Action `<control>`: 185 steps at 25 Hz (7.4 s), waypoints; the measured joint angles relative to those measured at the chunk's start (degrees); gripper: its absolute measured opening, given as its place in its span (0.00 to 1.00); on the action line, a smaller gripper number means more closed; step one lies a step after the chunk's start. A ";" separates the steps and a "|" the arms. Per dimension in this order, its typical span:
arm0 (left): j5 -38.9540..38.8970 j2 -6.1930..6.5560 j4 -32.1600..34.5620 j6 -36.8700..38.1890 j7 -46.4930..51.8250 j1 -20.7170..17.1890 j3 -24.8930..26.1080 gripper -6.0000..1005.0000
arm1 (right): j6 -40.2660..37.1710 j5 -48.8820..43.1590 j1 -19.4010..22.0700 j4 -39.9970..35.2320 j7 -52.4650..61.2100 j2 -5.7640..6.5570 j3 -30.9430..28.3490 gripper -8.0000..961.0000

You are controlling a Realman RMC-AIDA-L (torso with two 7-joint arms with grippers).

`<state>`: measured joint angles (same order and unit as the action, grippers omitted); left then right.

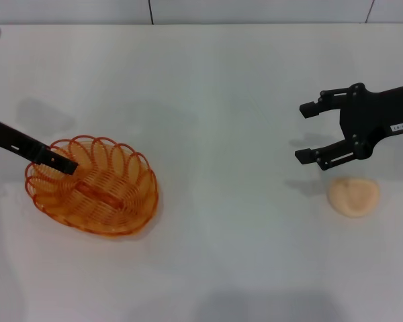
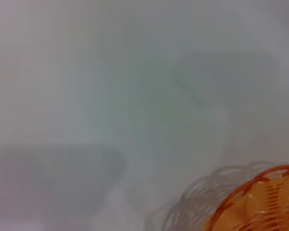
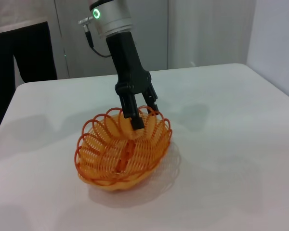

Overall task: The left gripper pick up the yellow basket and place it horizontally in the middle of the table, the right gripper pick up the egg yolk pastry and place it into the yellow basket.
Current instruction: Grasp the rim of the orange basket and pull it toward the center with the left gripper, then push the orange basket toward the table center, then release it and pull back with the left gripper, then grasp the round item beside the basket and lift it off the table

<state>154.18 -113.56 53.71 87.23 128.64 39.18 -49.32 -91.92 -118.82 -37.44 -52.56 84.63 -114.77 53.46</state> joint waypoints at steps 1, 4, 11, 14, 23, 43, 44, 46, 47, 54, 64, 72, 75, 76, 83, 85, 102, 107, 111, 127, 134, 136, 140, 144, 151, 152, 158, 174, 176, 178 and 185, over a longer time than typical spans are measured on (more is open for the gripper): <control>0.01 0.00 -0.02 -0.18 -0.04 0.00 -0.19 0.86 | 0.00 0.00 0.00 0.00 0.00 0.00 0.00 0.91; 0.01 0.01 -0.20 -0.40 -0.11 0.02 -1.08 0.84 | 0.15 0.03 -0.06 0.00 0.01 -0.01 -0.01 0.91; 0.01 -0.07 -0.32 -0.50 -0.17 0.03 -2.24 0.73 | 1.57 0.05 -0.25 0.01 -0.03 -0.01 -0.03 0.91; 0.01 -0.08 -0.33 -0.57 -0.10 0.03 -2.20 0.67 | 2.06 0.04 -0.50 0.01 0.02 -0.01 0.01 0.91; -0.33 -0.08 -0.36 -0.65 -0.11 -0.36 -1.97 0.26 | 2.12 0.00 -0.71 0.01 0.17 -0.01 0.22 0.91; -8.95 -0.23 3.47 4.12 6.38 -0.54 2.40 0.08 | 2.18 0.43 -0.61 -1.41 0.23 -0.01 0.36 0.91; -9.29 -0.38 3.32 4.26 7.83 -0.31 2.35 0.08 | 2.18 0.43 -0.61 -1.41 0.23 -0.01 0.36 0.91; -10.28 -0.91 3.15 4.39 10.52 0.23 2.11 0.08 | 2.20 0.45 -0.61 -1.45 0.22 -0.01 0.46 0.91; -10.61 -1.25 3.11 4.42 11.95 0.54 2.03 0.08 | 2.23 0.45 -0.58 -1.45 0.18 -0.01 0.45 0.91; -10.49 -2.93 -2.21 3.76 20.14 4.68 1.39 0.08 | 2.75 0.30 -0.65 -1.49 -0.53 -0.08 0.62 0.91; -10.28 -4.59 -5.35 -1.91 25.83 7.52 -1.78 0.08 | 2.90 0.07 -0.54 -1.58 -1.80 0.10 0.68 0.91; -12.12 -5.44 -5.94 -4.60 27.77 7.59 -6.85 0.10 | 2.88 -0.01 -0.14 -2.30 -1.83 0.05 0.68 0.91; -13.80 -5.44 -6.66 -5.17 28.11 7.46 -7.46 0.10 | 2.78 -0.01 0.01 -2.52 -1.84 0.02 0.68 0.91; -13.94 -5.44 -6.82 -5.34 28.13 7.40 -7.51 0.11 | 2.73 -0.01 0.12 -2.68 -1.84 -0.01 0.69 0.91; -13.61 -5.46 -7.16 -6.38 28.31 6.78 -7.60 0.12 | 2.77 -0.01 0.45 -2.87 -1.91 0.00 0.77 0.91; -13.53 -5.48 -7.21 -6.68 28.90 6.71 -7.62 0.12 | 2.78 -0.01 0.45 -2.89 -1.95 -0.01 0.77 0.91; -13.49 -4.34 -8.43 -4.46 29.15 6.65 -7.41 0.50 | 2.89 -0.08 0.67 -2.79 -2.54 0.02 0.85 0.91; -16.18 -2.16 -5.67 -3.61 26.28 4.50 -6.73 0.60 | 2.89 -0.10 0.74 -2.53 -2.14 0.11 0.79 0.91; -22.74 -1.39 -1.91 -3.58 16.01 0.57 -2.98 0.63 | 2.88 -0.01 1.48 -2.60 -1.97 -0.04 0.75 0.91; -40.90 2.25 0.74 10.24 -28.61 -10.85 3.56 0.88 | 2.27 1.04 4.41 -3.02 -1.11 -0.18 -0.77 0.90; -29.97 2.16 1.11 15.02 -37.90 -10.64 3.71 0.88 | 2.18 2.42 5.34 -3.02 -1.11 -0.18 -0.74 0.90; -29.71 2.14 1.30 15.54 -39.88 -11.14 3.84 0.88 | 2.09 2.71 5.84 -3.02 -1.11 -0.18 -0.73 0.90; -30.03 2.52 1.88 17.31 -42.87 -11.97 4.06 0.88 | 2.00 3.22 6.77 -3.01 -1.11 -0.18 -0.73 0.90; -29.81 2.55 2.79 17.69 -43.73 -12.66 4.11 0.87 | 1.56 3.46 7.01 -2.99 -1.07 -0.18 -0.73 0.90; -30.79 1.98 3.38 18.04 -46.04 -14.03 5.68 0.87 | 0.76 3.61 7.07 -2.98 -0.48 0.03 -0.73 0.90; -30.88 1.76 3.30 18.44 -46.61 -14.16 5.90 0.87 | 0.76 3.61 7.06 -2.98 -0.47 0.04 -0.73 0.90; -32.82 0.86 3.10 19.37 -49.41 -15.38 6.40 0.87 | -0.03 3.68 6.59 -2.98 -0.43 0.26 -0.73 0.90; -33.43 0.70 2.97 19.98 -50.19 -15.97 5.96 0.87 | -8.01 -5.99 4.15 -16.48 15.97 2.91 -0.09 0.90; -33.40 0.69 2.97 19.99 -50.24 -15.98 5.92 0.87 | -10.96 -11.25 1.10 -17.56 19.87 2.94 -0.03 0.90; -33.28 0.70 2.97 20.02 -50.58 -15.97 5.79 0.87 | -11.81 -14.74 -0.89 -17.72 21.62 2.48 0.21 0.90; -32.58 0.21 2.97 19.90 -51.90 -15.73 5.64 0.87 | -11.97 -23.34 -3.67 -17.14 27.67 1.43 6.92 0.88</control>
<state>121.60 -113.35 56.69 107.13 76.74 23.44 -43.68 -103.89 -142.15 -41.11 -69.70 112.30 -113.34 60.38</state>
